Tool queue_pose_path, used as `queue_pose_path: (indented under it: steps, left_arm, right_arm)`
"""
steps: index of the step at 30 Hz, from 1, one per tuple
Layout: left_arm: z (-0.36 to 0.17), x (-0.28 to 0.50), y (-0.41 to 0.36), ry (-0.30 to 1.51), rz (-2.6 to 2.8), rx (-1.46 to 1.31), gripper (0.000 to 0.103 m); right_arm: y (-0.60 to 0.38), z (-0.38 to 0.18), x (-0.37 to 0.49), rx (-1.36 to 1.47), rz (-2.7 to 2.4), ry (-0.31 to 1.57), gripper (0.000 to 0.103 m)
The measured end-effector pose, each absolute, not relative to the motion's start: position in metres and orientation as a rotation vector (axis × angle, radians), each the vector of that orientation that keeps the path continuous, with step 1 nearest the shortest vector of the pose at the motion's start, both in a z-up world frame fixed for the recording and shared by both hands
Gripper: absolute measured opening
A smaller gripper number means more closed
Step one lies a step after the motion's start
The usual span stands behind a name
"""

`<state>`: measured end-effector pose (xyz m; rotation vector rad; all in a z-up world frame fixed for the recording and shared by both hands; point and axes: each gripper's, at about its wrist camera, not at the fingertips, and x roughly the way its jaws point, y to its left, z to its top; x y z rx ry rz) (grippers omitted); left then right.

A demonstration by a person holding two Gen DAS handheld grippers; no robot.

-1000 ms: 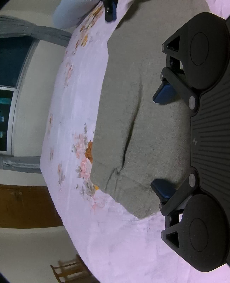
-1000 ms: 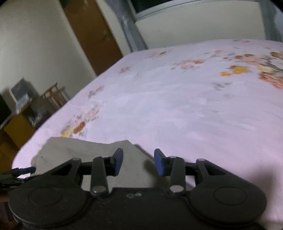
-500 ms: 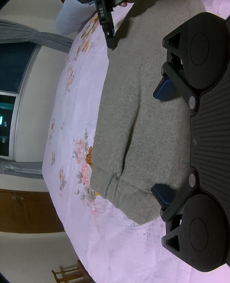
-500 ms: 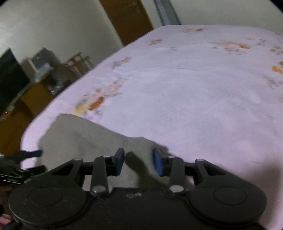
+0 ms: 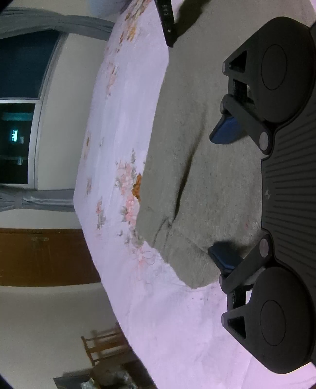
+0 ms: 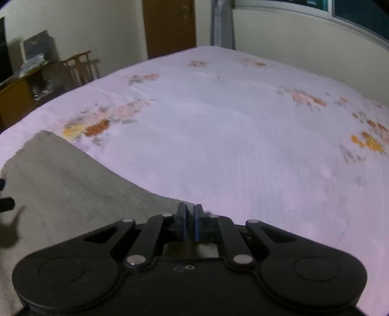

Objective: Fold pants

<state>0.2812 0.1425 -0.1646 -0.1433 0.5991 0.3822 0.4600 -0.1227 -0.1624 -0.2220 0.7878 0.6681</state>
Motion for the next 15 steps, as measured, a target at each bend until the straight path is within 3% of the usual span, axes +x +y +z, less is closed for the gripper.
queue_pose_path:
  steps: [5,9,15]
  left_arm:
    - [-0.161,0.289,0.153,0.589,0.393,-0.191,0.091]
    - [-0.180,0.300,0.141,0.635,0.418,-0.056,0.091]
    - [-0.143,0.274,0.158,0.537,0.455,-0.176,0.091]
  right_arm:
    - [-0.128,-0.149,0.453,-0.194,0.676,0.744,0.000]
    - [-0.120,-0.167,0.461,-0.224,0.629,0.785,0.000]
    - [-0.138,-0.147,0.452,-0.177,0.542,0.687,0.000]
